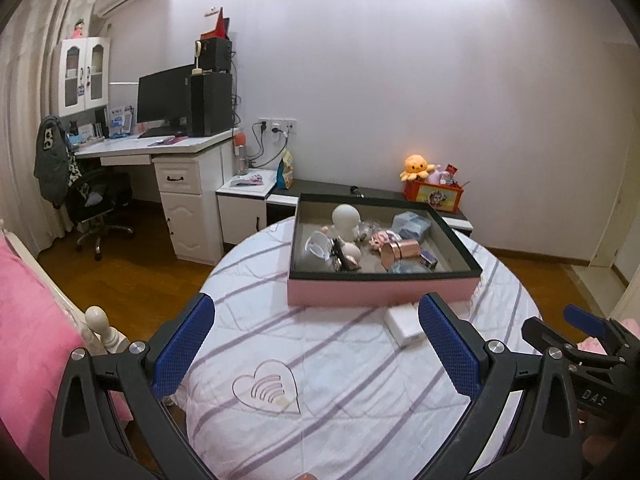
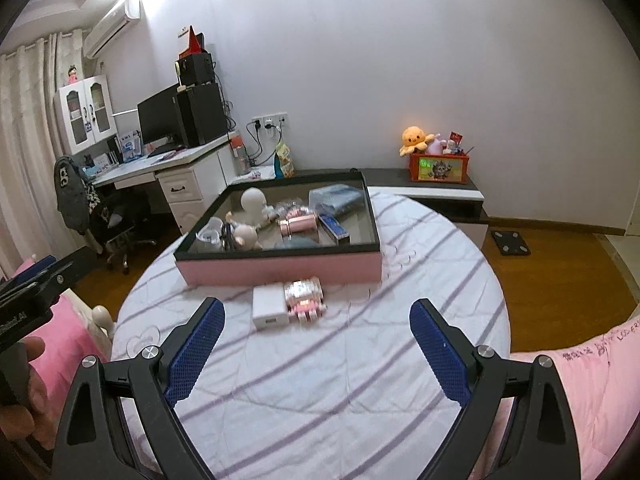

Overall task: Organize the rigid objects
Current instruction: 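Withdraw both tools from the box back over the bed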

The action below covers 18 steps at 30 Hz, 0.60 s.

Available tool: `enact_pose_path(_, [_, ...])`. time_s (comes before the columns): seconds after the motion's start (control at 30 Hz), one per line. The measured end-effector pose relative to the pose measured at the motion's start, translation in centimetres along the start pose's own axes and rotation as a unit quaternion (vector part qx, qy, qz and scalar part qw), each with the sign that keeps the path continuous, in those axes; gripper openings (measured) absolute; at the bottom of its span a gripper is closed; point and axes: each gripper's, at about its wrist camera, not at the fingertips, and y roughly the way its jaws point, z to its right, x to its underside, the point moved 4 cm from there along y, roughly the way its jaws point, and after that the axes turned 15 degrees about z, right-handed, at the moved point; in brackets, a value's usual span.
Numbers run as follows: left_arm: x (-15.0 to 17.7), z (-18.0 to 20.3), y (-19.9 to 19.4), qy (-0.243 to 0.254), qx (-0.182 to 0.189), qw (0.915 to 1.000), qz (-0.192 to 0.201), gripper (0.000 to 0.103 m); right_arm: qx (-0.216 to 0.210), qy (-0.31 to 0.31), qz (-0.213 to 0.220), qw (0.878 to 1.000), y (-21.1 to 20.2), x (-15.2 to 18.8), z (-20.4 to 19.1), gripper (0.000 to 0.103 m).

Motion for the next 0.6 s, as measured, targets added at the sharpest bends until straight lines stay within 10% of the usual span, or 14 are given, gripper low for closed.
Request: enact_pose_path(0.6, [2.9, 1.5, 2.6, -0.002, 0.016, 0.9987, -0.048, 0.103, -0.003, -0.020, -0.042, 0.999, 3.5, 1.7, 0.1, 0.095])
